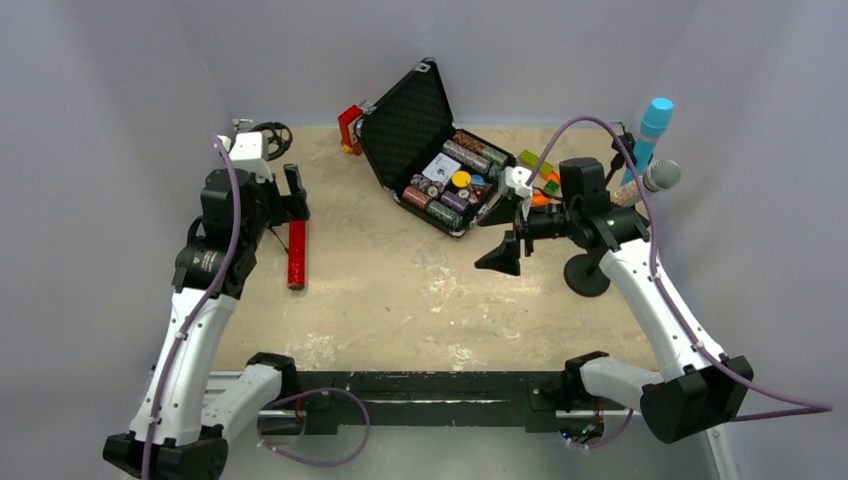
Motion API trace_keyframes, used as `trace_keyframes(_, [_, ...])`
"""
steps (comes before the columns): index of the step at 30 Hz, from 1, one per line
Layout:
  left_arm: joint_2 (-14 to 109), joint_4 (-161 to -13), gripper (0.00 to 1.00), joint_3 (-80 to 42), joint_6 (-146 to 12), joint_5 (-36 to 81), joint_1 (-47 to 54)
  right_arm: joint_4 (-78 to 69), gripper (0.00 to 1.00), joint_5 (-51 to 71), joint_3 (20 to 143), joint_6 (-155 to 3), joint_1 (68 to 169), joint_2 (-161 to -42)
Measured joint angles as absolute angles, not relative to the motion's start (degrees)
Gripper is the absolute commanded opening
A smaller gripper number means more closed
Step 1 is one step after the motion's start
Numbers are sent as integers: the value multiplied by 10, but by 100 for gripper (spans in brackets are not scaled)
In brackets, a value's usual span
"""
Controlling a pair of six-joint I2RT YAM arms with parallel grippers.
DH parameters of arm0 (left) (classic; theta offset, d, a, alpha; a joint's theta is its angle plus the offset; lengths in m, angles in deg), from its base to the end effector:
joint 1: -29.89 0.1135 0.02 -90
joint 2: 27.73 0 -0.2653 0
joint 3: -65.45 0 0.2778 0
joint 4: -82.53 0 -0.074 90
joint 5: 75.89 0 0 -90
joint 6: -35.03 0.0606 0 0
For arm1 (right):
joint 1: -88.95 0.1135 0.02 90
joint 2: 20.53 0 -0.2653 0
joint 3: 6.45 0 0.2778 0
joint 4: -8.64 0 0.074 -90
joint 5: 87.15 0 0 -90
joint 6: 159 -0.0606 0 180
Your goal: Attach the microphones to the stand
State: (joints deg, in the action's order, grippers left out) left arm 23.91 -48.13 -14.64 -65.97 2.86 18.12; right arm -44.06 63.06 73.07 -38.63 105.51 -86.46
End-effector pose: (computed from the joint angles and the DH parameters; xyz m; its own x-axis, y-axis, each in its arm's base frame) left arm 0.2220 -0.0342 0.4063 -0.3468 -0.1189 -0.9304 -0.0454 0.9929 -0.1100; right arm 0.2367 0.1253 0.3553 -0.1237 -0.2989 -0.9462 -0.9848 0.1544 0.0800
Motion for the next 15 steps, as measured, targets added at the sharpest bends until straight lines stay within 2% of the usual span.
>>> trace_keyframes(9, [252, -631, 98, -8, -678, 85, 318, -394, 98, 682, 692, -399, 1055, -865])
trace_keyframes(15, [314, -771, 97, 39, -678, 86, 369, -387, 98, 689, 688, -398, 1055, -864])
